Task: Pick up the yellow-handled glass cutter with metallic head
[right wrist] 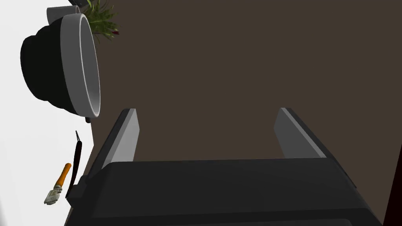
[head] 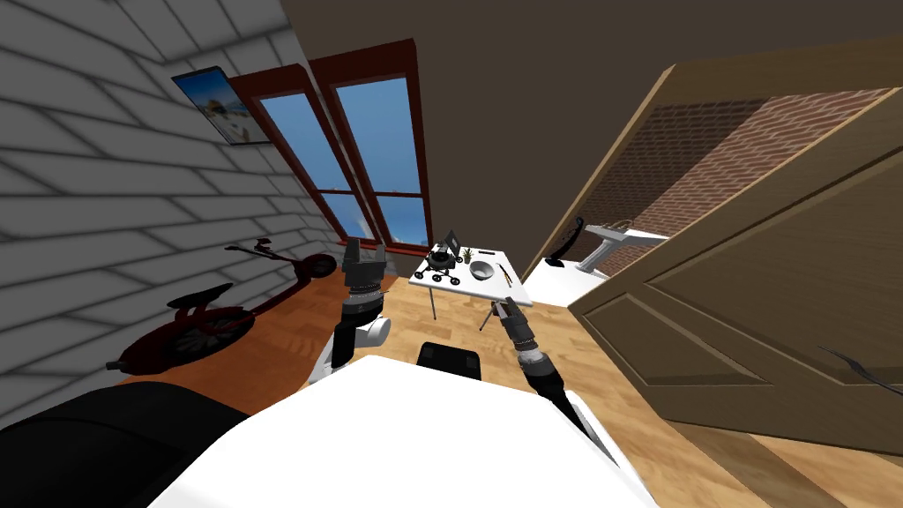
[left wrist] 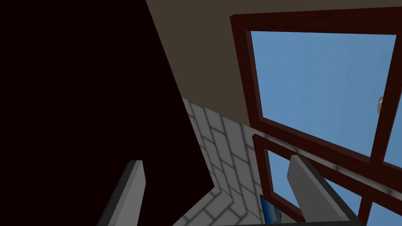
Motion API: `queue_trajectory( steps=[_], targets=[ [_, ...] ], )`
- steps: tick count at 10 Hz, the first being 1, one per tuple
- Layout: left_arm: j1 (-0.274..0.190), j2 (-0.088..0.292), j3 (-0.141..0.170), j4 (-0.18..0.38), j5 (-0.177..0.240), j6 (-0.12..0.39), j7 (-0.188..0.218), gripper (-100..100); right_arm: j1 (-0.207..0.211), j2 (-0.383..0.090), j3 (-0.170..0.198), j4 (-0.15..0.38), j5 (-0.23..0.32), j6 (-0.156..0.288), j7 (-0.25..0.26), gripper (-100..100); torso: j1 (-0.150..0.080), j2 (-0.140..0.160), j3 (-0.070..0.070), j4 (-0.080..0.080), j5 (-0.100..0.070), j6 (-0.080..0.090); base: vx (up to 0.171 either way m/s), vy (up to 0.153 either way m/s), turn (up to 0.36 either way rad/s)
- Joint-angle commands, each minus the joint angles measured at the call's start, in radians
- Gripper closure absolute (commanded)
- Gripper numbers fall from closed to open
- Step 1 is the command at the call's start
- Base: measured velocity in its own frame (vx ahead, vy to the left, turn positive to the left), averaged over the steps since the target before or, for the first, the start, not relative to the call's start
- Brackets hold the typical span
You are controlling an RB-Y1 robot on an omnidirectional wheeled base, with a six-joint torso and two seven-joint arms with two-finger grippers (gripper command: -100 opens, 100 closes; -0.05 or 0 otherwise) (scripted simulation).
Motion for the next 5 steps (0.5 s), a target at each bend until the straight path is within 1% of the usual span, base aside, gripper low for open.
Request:
queue_trajectory(
  steps=[1,2,3,4,5],
  targets=[
    [0.000,0.000,0.000,0.000,0.000,0.000,0.000,0,0.004,-0.050,0.034,0.050,-0.009,0.006,-0.026,-100,0.000,0.000,0.000,0.000,0.000,0.000,-0.037,0.039,0.147],
    [0.000,0.000,0.000,0.000,0.000,0.000,0.000,0,0.004,-0.068,0.034,0.059,-0.009,0.006,-0.026,-100,0.000,0.000,0.000,0.000,0.000,0.000,-0.028,0.032,0.098],
    [0.000,0.000,0.000,0.000,0.000,0.000,0.000,0,0.016,-0.100,0.069,0.102,-0.015,0.012,-0.044,-100,0.000,-0.001,0.000,0.000,0.000,0.000,-0.036,0.044,0.195],
    [0.000,0.000,0.000,0.000,0.000,0.000,0.000,0,0.016,-0.121,0.069,0.102,-0.015,0.012,-0.044,-100,0.000,0.000,0.000,0.000,0.000,0.000,-0.033,0.038,0.086],
    [0.000,0.000,0.000,0.000,0.000,0.000,0.000,0,0.029,-0.153,0.105,0.146,-0.022,0.017,-0.062,-100,0.000,-0.001,0.000,0.000,0.000,0.000,-0.038,0.056,0.178]
  ],
)
